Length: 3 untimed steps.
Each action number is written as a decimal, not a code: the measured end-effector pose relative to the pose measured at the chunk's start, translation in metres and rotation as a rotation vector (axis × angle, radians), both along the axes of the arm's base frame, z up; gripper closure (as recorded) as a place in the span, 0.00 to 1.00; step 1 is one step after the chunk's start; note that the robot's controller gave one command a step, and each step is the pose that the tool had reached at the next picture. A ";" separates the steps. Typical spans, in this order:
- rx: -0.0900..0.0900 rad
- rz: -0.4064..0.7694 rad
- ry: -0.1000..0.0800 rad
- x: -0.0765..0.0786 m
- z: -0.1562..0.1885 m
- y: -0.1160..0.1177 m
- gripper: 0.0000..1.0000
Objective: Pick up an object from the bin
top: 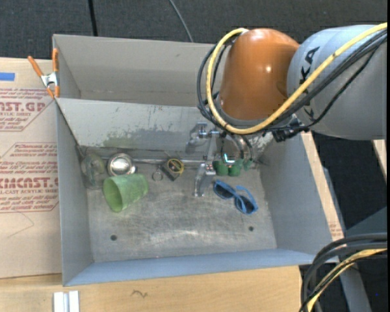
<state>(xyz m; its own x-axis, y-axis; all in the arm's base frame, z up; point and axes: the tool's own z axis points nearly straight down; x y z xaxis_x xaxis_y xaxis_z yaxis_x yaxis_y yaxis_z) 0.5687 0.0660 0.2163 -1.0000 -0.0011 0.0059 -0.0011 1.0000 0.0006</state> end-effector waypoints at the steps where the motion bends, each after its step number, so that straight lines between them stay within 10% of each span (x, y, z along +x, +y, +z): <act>1: -0.003 0.095 -0.002 0.002 -0.090 -0.123 0.00; 2: 0.001 0.036 -0.016 0.009 -0.129 -0.157 0.00; 3: 0.000 0.032 -0.011 0.007 -0.133 -0.160 1.00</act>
Offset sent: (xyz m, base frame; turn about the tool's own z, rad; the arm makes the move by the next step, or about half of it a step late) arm 0.0041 -0.1188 -0.0857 -0.1006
